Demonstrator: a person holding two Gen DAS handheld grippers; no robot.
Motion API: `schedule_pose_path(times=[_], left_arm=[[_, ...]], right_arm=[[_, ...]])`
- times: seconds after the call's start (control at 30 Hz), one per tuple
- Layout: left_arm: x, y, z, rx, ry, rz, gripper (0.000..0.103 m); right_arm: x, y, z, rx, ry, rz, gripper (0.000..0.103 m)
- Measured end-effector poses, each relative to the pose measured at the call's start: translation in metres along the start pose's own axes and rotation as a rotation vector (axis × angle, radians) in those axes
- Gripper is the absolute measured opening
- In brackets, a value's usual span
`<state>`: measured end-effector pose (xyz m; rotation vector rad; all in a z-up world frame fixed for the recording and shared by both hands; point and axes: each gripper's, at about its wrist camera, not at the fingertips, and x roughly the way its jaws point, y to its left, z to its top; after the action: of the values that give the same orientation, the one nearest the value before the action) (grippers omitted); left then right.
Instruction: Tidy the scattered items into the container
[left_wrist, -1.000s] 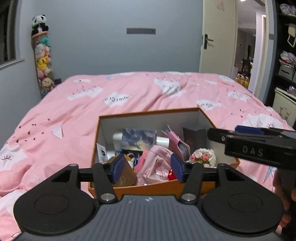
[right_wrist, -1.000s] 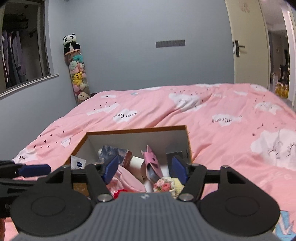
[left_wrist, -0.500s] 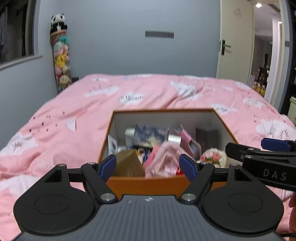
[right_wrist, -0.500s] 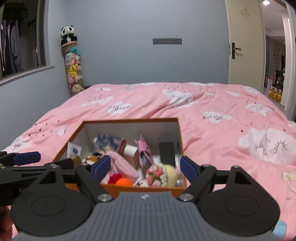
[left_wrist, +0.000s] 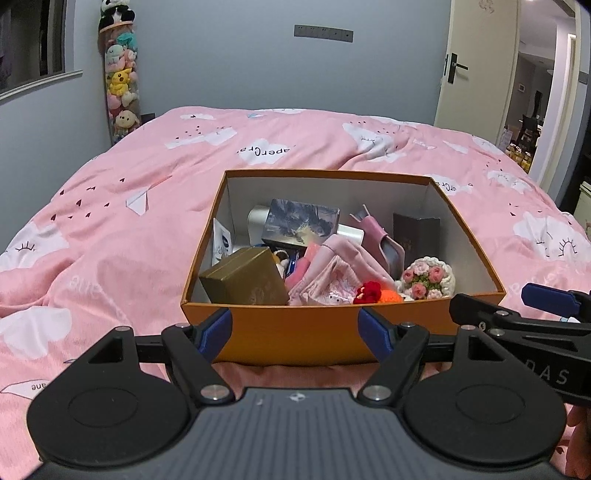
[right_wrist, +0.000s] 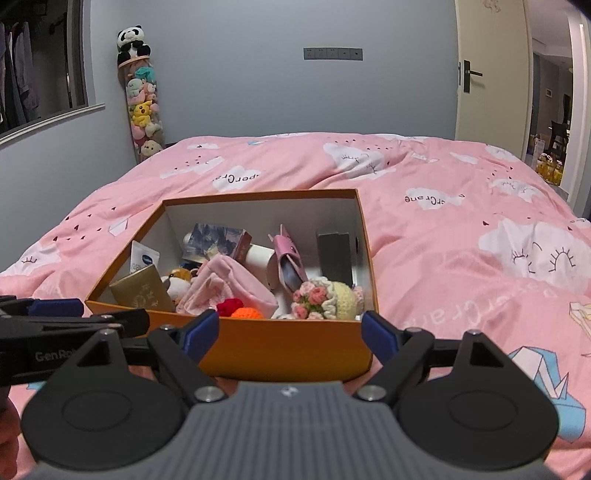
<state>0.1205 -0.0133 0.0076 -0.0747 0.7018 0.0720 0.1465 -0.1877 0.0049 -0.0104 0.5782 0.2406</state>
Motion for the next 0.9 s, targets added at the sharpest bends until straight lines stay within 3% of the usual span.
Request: schedule_pose_path(times=[0.9], left_arm=[[0.0046, 0.0015, -0.0003, -0.009, 0.035, -0.003, 0.088]], right_arm=[[-0.0002, 0.0001, -0.0014, 0.002, 0.003, 0.000, 0.086]])
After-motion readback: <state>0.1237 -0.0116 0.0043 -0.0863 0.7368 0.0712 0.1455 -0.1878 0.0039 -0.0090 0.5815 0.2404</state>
